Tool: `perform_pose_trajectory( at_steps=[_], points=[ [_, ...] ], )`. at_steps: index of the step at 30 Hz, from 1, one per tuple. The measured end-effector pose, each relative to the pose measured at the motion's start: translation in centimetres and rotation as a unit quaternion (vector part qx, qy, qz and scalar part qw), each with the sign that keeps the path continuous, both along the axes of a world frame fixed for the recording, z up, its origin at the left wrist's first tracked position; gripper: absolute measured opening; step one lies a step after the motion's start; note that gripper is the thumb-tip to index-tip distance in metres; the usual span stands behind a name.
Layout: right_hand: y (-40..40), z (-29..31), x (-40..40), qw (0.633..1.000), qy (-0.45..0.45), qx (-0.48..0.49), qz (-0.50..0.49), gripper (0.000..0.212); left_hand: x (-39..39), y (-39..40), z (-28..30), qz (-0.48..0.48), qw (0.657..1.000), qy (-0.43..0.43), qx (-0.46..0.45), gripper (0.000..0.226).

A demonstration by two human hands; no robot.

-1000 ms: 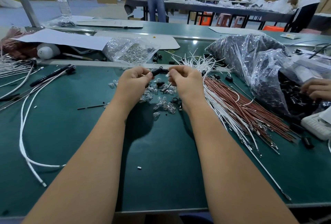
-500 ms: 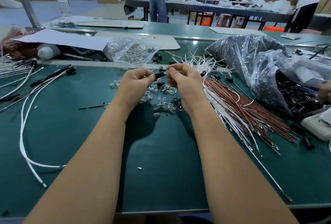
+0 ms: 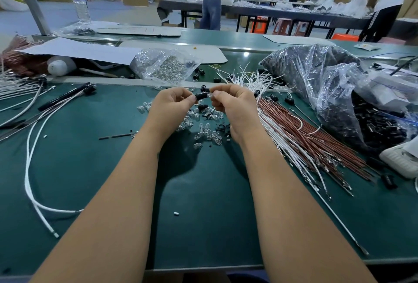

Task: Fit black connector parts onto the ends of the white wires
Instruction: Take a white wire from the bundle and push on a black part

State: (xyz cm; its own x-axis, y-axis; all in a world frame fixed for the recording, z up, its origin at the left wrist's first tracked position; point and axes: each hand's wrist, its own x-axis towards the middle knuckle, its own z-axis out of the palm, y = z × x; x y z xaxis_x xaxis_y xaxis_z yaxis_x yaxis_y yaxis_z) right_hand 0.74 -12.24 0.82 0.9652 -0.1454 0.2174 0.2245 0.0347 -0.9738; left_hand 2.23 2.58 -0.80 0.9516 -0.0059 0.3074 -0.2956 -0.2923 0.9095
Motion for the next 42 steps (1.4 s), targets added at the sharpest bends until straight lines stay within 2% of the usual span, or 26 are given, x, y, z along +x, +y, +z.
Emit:
perform_pose_trajectory(
  at_steps=[6,11,17,21,28,42],
  points=[
    [0.0,-0.3,0.2,0.999,0.005,-0.031,0.004,0.021,-0.3,-0.1,0.1,-0.021,1.0,0.004,0.011,0.016],
    [0.3,-0.8,0.6,0.997,0.049,0.047,0.022,0.013,-0.3,-0.1,0.1,-0.004,0.999,-0.03,0.026,0.014],
    [0.4,-1.0,0.8,0.997,0.063,0.028,0.017,0.014,-0.2,0.0,-0.3,0.01,0.995,-0.07,0.064,0.01],
    [0.4,-1.0,0.9,0.995,0.077,0.053,0.018,0.016,-0.1,0.2,-0.5,0.017,0.99,-0.099,0.097,0.008],
    [0.6,-0.9,0.6,0.997,0.022,0.067,0.039,0.012,0.1,0.0,-0.4,0.013,0.996,-0.063,0.06,0.015],
    [1.3,-0.7,0.4,1.0,0.01,0.025,0.005,0.013,0.0,-0.3,0.1,0.008,0.997,-0.066,0.045,0.016]
  ],
)
